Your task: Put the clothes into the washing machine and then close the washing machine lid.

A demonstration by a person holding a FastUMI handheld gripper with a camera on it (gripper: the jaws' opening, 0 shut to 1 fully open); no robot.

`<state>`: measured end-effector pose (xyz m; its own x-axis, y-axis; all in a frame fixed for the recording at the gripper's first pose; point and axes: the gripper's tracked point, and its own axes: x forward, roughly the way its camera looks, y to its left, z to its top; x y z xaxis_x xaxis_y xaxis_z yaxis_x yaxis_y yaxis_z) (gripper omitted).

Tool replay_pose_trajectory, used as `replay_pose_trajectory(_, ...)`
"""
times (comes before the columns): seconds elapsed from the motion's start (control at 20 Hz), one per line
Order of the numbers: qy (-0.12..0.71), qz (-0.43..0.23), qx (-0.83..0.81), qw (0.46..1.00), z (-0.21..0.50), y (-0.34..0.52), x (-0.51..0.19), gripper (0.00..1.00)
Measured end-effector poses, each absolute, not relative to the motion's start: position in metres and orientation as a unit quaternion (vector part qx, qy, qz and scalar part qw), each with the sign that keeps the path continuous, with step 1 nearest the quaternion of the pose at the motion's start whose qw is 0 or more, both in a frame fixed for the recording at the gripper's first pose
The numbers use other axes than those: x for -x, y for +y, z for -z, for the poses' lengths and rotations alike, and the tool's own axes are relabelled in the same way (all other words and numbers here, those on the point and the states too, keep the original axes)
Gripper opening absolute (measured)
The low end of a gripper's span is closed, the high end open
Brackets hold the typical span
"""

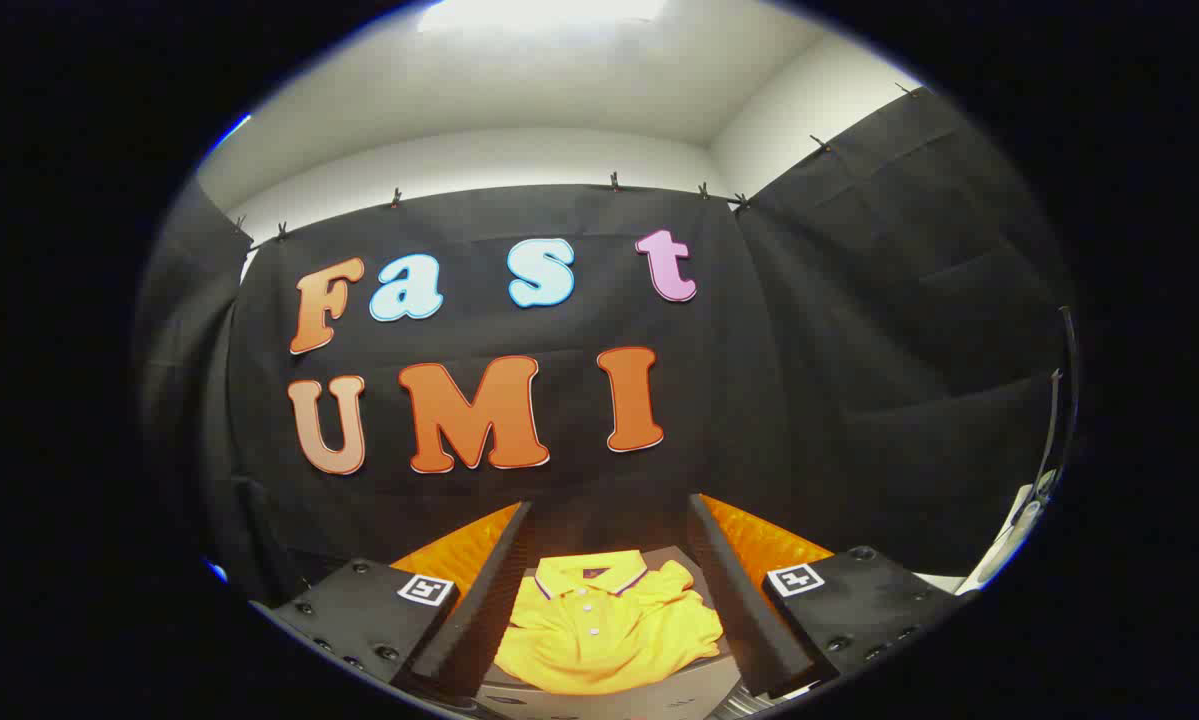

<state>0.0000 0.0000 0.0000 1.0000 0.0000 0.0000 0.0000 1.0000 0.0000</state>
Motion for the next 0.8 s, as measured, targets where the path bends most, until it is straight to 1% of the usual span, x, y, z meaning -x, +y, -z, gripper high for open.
replay_pose_trajectory(0.55, 0.018, -0.007, 0.024, 1.000, 0.030, -0.006, -0.013, 0.98)
replay_pose_trajectory(0.8, 0.018, -0.008, 0.032, 0.999, 0.028, -0.004, -0.014, 0.98)
